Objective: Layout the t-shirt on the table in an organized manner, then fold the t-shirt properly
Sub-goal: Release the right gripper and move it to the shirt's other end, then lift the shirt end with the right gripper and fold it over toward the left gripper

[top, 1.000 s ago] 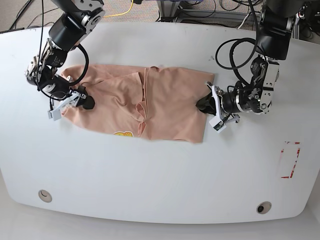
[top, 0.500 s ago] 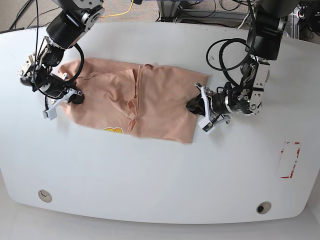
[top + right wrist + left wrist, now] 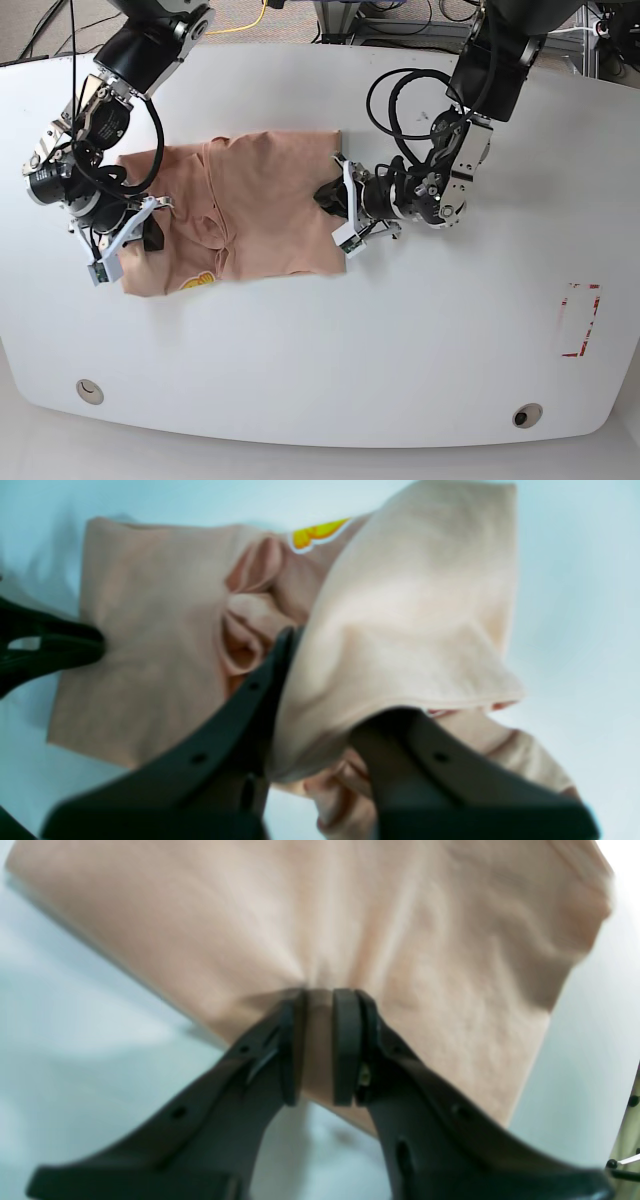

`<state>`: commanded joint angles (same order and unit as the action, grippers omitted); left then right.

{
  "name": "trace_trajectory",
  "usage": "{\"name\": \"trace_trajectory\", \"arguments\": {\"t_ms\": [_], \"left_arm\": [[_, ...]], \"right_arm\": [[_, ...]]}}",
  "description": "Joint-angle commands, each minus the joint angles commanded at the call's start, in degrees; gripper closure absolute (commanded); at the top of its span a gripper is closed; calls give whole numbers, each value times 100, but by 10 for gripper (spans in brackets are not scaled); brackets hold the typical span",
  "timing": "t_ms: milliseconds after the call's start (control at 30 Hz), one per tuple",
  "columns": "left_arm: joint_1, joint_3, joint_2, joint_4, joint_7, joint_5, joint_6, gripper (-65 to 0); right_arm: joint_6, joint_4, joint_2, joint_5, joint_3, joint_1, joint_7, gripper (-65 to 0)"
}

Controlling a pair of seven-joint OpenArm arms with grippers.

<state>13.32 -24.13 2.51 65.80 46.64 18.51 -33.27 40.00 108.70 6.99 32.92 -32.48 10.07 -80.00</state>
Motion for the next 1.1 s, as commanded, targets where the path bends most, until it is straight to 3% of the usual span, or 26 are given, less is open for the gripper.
{"name": "trace_trajectory", "arguments": {"t_ms": [167,300,1100], "left_arm": [[114,0,-246,0,-26,0,396,-85],[123,0,-396,-9,-26,0,510,-85],[264,0,-404,-9,-35,9,510,-85]], "right_arm": [[0,193,-273,0,519,-105,0,-6],[0,167,-308,-9,800,-141,0,-6],[0,-246,-668,-18,1284,-158,0,-11]]}}
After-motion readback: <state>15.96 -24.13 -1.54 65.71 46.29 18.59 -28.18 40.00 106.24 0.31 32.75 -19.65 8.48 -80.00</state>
